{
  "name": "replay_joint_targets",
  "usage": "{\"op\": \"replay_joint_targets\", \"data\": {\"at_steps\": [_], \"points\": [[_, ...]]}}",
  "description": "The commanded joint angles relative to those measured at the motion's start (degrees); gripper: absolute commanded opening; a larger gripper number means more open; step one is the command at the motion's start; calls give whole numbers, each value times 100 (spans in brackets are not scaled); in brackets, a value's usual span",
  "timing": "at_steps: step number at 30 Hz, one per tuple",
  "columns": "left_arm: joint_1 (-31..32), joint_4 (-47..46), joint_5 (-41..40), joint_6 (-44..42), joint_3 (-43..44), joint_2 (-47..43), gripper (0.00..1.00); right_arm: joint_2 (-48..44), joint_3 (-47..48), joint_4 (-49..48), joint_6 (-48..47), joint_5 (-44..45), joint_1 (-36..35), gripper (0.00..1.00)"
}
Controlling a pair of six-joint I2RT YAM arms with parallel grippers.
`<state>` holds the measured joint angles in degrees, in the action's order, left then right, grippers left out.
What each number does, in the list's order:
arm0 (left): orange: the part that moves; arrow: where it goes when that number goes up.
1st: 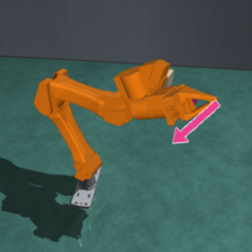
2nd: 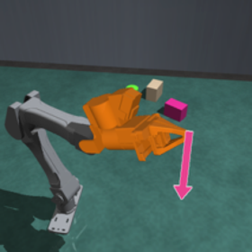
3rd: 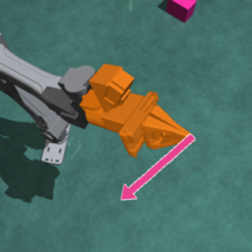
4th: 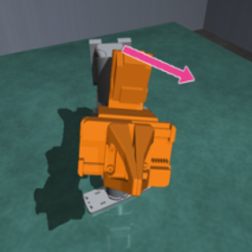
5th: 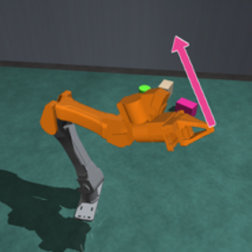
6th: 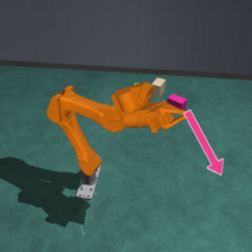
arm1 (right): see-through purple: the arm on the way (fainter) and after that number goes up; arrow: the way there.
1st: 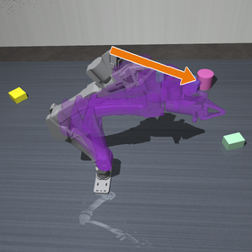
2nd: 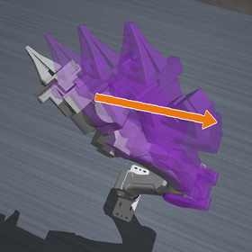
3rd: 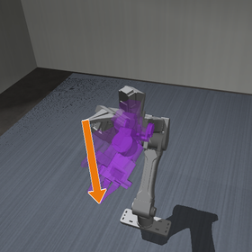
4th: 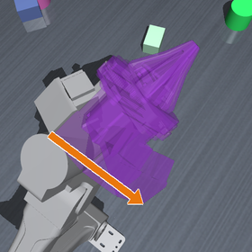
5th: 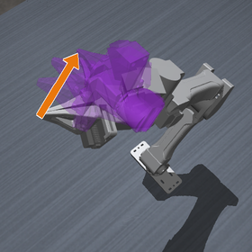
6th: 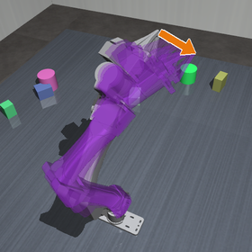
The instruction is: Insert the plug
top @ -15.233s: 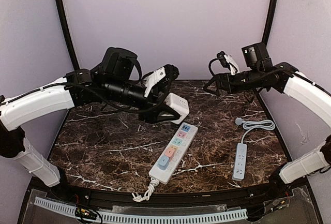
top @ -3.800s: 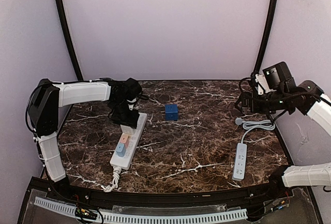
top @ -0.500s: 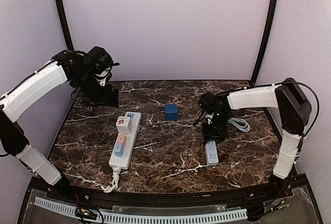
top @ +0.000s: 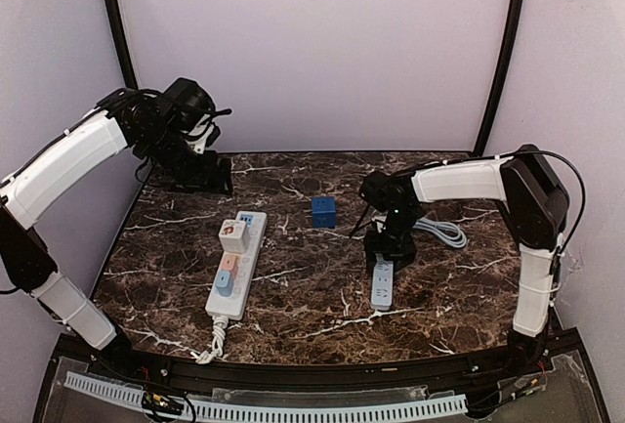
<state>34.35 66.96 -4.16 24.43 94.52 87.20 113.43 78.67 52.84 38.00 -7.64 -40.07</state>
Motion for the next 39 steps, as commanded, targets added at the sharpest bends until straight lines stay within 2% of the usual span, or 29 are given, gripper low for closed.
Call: {"op": "replay_joint_targets", "data": {"at_steps": [1,8,11,12,18,23,28,32,39], "points": [[51,-306,269,-441,172,170,89,52,89,-762,-232,-637,-140,67],[167,-1359,495,-1347,89,254,89,-460,94,-547,-416,-517,86,82],[164,-1734,829,-1778,47,375,89,-687,120,-397,-602,-500,171,97],[168,-1856,877,-1864,57,480,89,-749,129,-330,-672,-480,183,99],[175,-2514,1499,-2839,134,889,87,-1237,-55,-46,-892,-182,257,99],[177,-3152,1659,-3742,84,1061,87,-1747,-352,-2,-925,46,378,99],[177,-2997,2252,-4917,316,1411,85,-2218,-754,-41,-1007,158,456,99],[171,-2627,2330,-5696,661,1805,86,-2586,-1058,-46,-1019,284,491,99],[22,-2539,2673,-6034,1068,2545,86,-3045,-1327,-48,-864,239,518,99]]}}
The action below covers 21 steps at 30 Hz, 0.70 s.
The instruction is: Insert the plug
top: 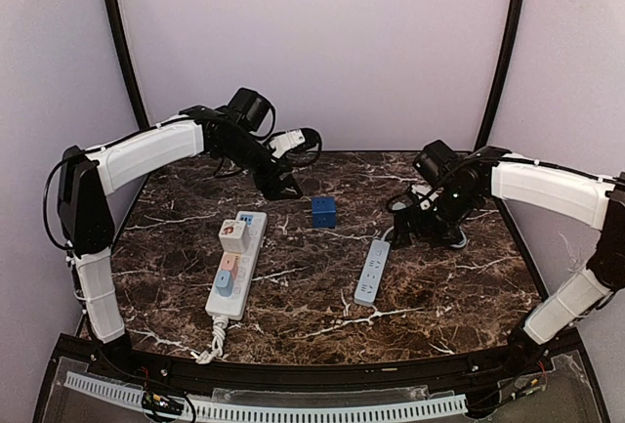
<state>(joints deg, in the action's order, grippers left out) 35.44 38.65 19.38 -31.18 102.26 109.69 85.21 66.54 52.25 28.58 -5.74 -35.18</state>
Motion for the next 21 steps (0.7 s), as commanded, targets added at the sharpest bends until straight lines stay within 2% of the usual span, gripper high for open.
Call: {"op": "replay_joint_targets", "data": {"at_steps": [1,9,21], "points": [[-89,314,320,-515,380,450,86,-250,-115,25,111,13,29,99],[-97,336,424,-561,1060,1390,85,-402,-94,365,250,-131,29,99],[-103,217,475,-581,1770,2301,87,-585,-342,600,255,-134,29,99]]}}
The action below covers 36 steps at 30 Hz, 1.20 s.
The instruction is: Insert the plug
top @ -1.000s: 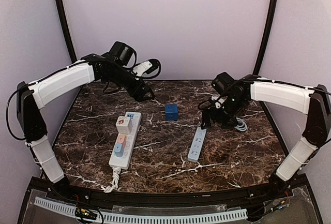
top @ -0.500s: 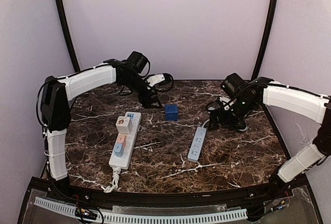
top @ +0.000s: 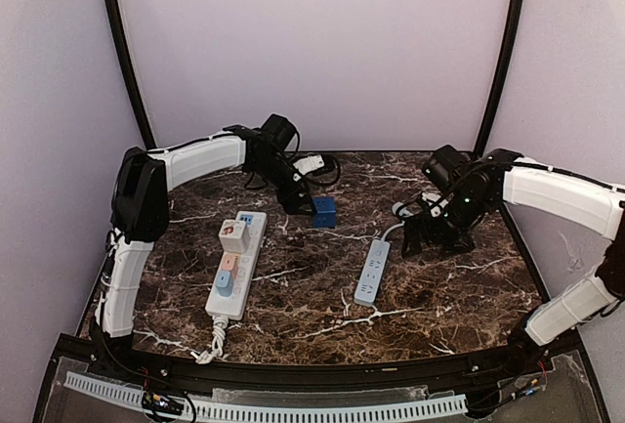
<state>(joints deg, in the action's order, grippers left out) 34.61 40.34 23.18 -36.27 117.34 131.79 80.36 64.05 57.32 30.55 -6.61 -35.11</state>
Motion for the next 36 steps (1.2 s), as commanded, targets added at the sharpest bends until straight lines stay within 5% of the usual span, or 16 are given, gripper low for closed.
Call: {"op": "replay_joint_targets", "data": {"at_steps": [1,17,22,27,36], "points": [[-18,12,79,-73,293,174,87,-92,-88,90,55,-61,24,99],[-20,12,170,-104,683,722,90,-27,-220,34,28,-173,24,99],[-16,-31,274,-39,708,776,79,-73,-288,42,20,-156,24,99],[-16,-101,390,113,774,810,49,-107,-309,38,9,-145,26,99],[-16,-120,602,423,819,588,38,-202,-266,42,-23,-89,29,99]]}}
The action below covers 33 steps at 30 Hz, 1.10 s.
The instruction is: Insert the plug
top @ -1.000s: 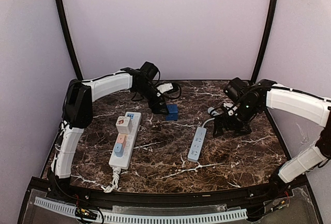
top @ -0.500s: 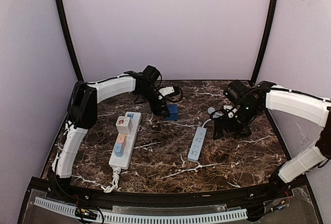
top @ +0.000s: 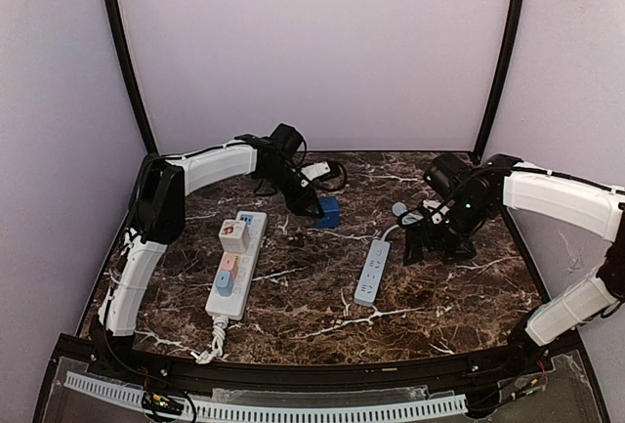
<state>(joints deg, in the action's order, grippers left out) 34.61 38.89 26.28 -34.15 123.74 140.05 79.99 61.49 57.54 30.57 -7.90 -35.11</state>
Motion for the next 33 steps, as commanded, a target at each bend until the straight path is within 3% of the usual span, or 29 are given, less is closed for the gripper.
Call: {"op": "replay_joint_targets", "data": {"at_steps": [1,15,27,33], "points": [[-16,23,313,307,182,-302,38,-168,19,21,-38,61,31,99],[-9,165,546,1901,-24,-1640,22,166,1218,-463,-722,448,106,99],[304,-927,274,3133,-1983,-3468,2,488,2002,-963,-939,-522,189,99],[513,-1007,49,3378,-2489,-3988,1,579,2143,-1238,-912,-1034,248,99]]}}
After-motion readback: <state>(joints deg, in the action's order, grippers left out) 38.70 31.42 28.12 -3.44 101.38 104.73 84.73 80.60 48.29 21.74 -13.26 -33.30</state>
